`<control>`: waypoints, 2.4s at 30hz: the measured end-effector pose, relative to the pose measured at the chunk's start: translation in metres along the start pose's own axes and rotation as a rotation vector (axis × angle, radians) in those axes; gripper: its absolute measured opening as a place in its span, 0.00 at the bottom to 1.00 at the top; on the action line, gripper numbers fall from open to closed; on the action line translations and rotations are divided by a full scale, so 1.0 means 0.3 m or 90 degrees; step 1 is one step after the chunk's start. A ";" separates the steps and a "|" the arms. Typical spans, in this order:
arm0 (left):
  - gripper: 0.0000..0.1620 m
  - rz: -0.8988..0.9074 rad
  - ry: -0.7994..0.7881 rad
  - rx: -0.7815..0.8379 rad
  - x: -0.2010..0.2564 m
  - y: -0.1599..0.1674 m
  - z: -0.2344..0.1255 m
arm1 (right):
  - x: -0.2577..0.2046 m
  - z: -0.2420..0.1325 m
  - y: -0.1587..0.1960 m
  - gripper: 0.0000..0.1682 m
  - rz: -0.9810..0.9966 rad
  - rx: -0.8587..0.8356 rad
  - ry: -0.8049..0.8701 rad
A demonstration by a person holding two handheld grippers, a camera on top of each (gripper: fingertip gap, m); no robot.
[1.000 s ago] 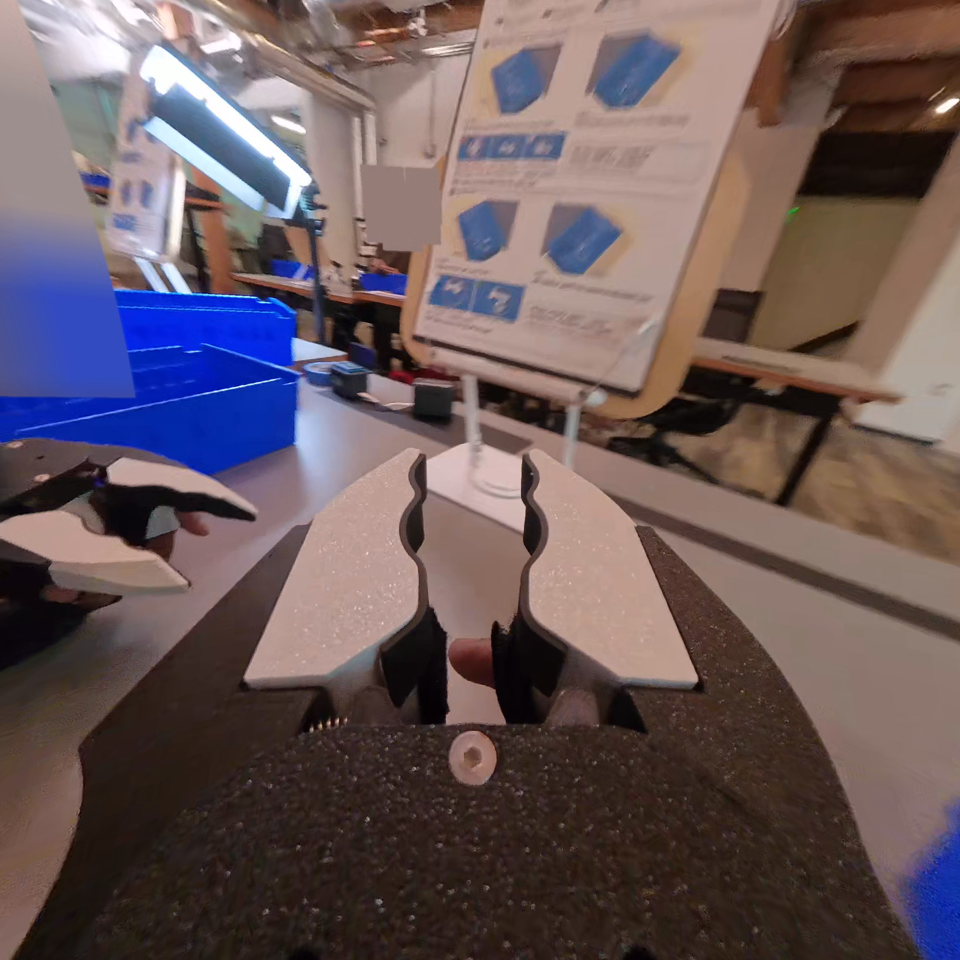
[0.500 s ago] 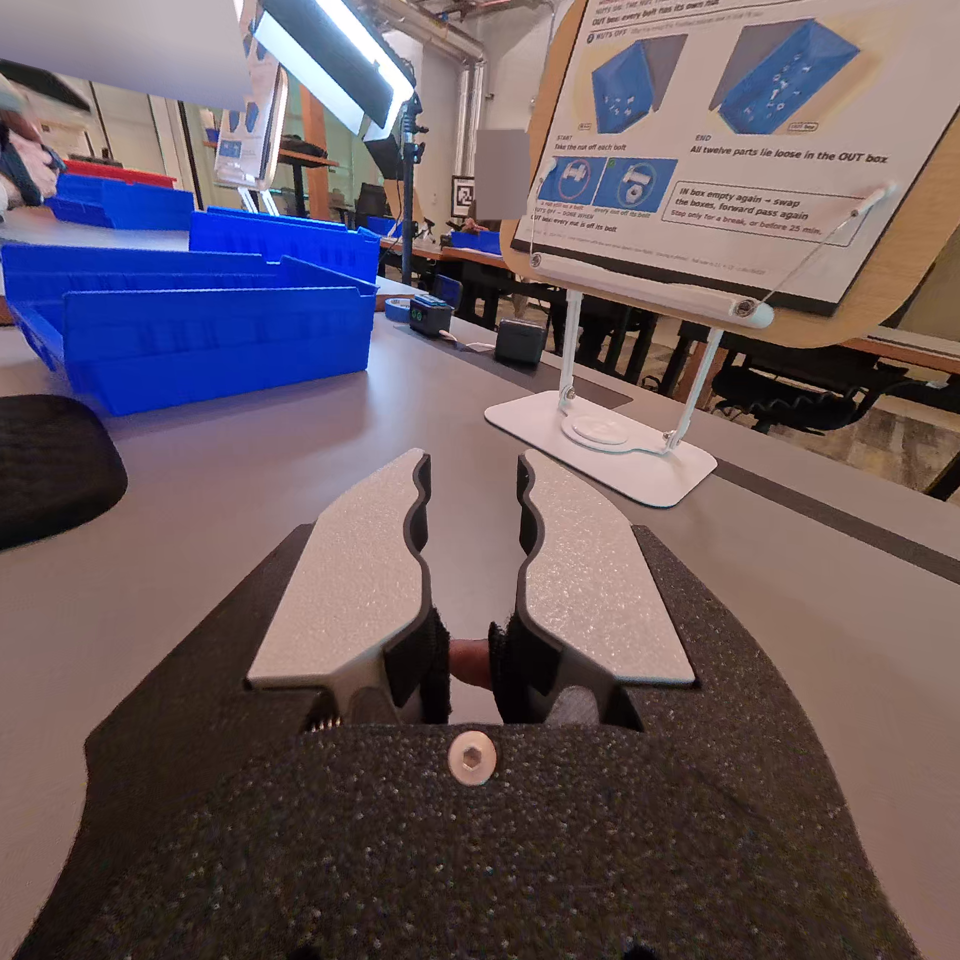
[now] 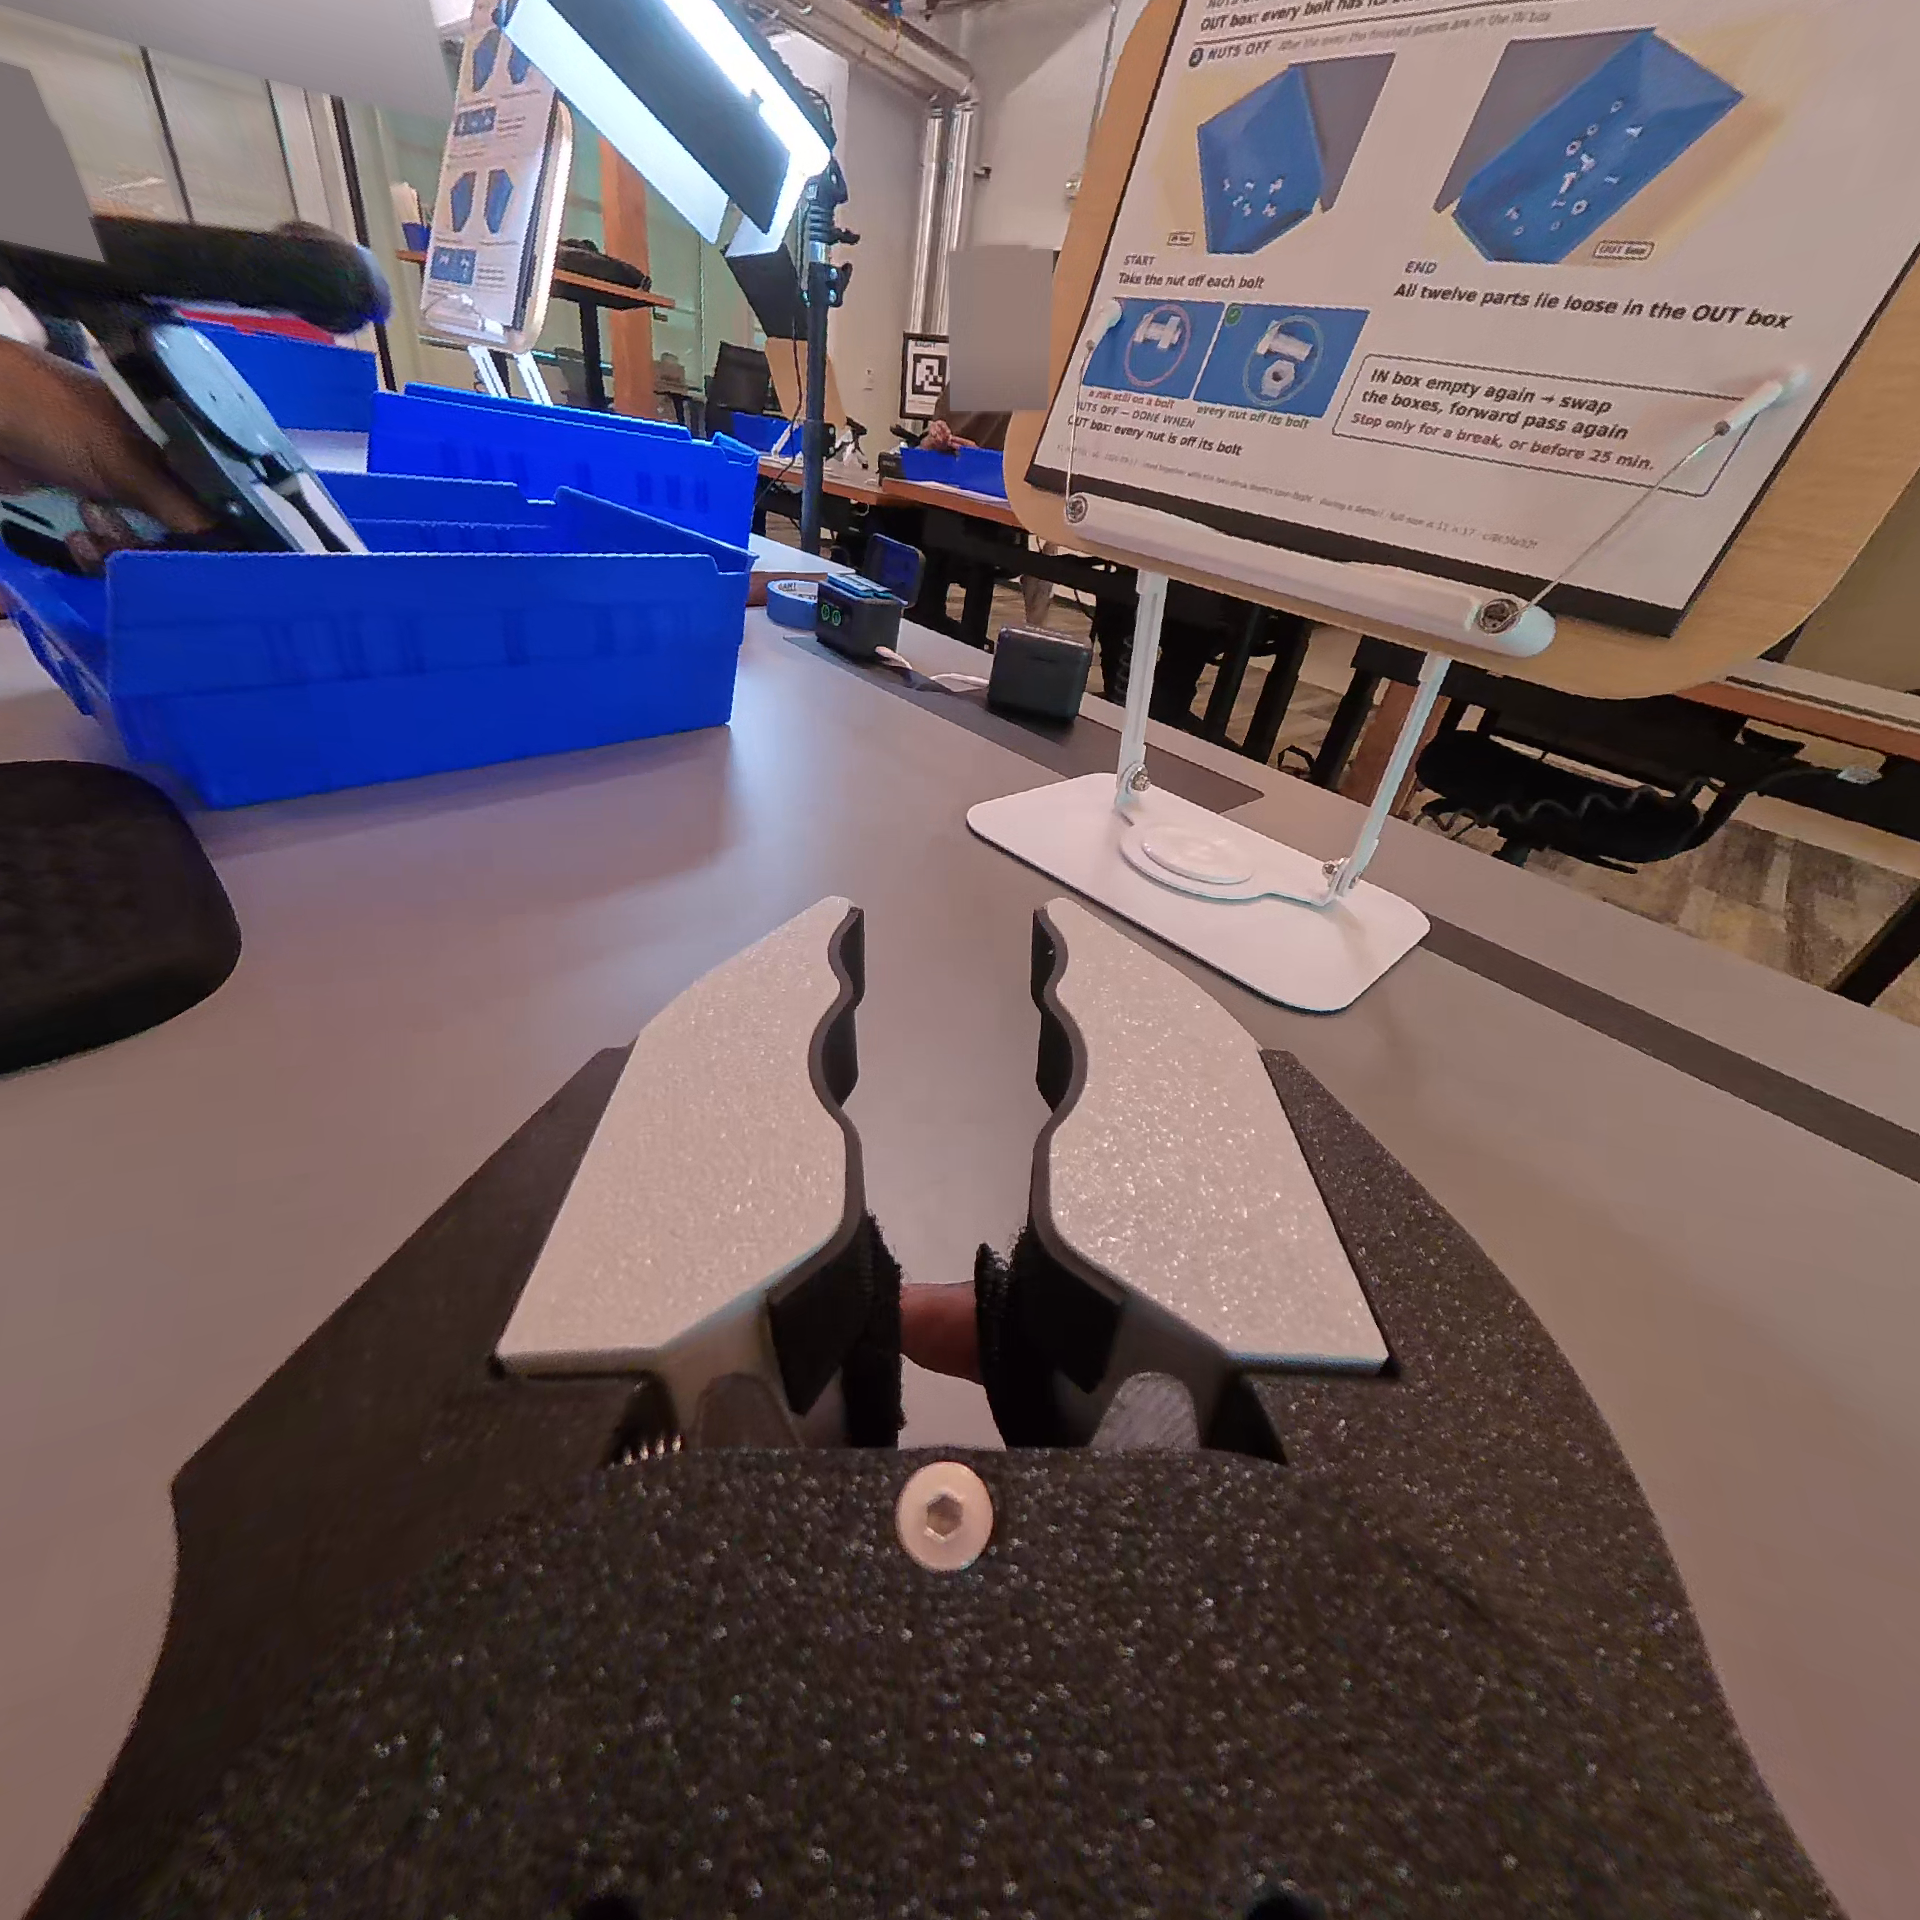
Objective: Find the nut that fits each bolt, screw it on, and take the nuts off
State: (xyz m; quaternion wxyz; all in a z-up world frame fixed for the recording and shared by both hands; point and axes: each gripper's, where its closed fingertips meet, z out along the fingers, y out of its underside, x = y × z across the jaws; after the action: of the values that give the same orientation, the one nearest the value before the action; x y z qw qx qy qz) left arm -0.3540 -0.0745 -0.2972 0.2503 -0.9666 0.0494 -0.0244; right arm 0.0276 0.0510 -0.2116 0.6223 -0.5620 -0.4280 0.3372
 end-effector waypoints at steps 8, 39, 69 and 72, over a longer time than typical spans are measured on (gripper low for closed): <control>0.07 0.000 -0.001 -0.032 -0.024 0.044 0.071 | 0.001 -0.002 -0.001 0.18 0.001 0.002 0.001; 0.06 0.373 0.097 0.093 0.816 -0.097 0.129 | -0.074 0.019 0.032 0.18 -0.071 -0.042 -0.067; 0.22 -0.011 -0.055 -0.046 -0.054 0.131 -0.056 | -0.068 0.018 0.032 0.18 -0.063 -0.043 -0.065; 0.22 -0.018 -0.070 -0.079 -0.079 0.156 -0.025 | -0.068 0.020 0.034 0.18 -0.062 -0.045 -0.066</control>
State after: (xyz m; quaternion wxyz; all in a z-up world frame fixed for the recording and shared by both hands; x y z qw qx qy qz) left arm -0.3820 -0.1164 -0.3139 0.1918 -0.9807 0.0235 0.0287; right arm 0.0146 0.0365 -0.2247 0.5946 -0.5441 -0.4979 0.3201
